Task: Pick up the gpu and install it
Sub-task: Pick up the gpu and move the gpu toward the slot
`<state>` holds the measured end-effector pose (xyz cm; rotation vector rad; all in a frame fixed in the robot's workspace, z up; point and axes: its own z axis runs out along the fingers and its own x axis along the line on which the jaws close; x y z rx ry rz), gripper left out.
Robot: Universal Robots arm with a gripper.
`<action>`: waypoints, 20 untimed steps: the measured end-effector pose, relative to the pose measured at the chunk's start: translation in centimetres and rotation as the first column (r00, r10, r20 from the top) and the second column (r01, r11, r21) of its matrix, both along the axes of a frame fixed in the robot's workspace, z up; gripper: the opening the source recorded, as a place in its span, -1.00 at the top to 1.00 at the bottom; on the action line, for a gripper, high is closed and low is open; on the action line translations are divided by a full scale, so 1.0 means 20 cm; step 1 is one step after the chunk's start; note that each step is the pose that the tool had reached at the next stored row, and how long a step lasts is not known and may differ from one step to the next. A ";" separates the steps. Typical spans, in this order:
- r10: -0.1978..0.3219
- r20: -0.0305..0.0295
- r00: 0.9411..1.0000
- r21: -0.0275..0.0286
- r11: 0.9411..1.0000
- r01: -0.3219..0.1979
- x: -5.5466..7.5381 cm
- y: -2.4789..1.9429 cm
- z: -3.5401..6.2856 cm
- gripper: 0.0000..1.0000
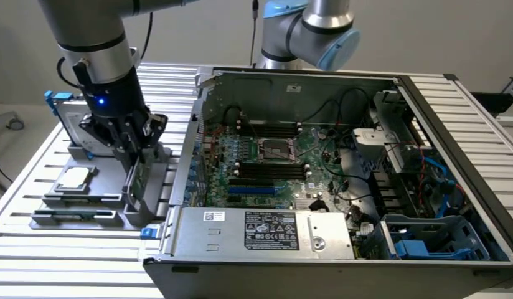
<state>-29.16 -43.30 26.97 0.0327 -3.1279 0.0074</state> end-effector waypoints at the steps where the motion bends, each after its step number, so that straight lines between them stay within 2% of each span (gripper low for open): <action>1: 0.000 0.000 1.000 0.000 1.000 0.000 0.00 0.000 0.023 0.48; 12: 0.000 0.000 1.000 0.000 1.000 0.000 0.00 0.000 0.272 0.48; 20: 0.000 -0.001 1.000 0.000 1.000 0.000 0.11 0.000 0.455 0.48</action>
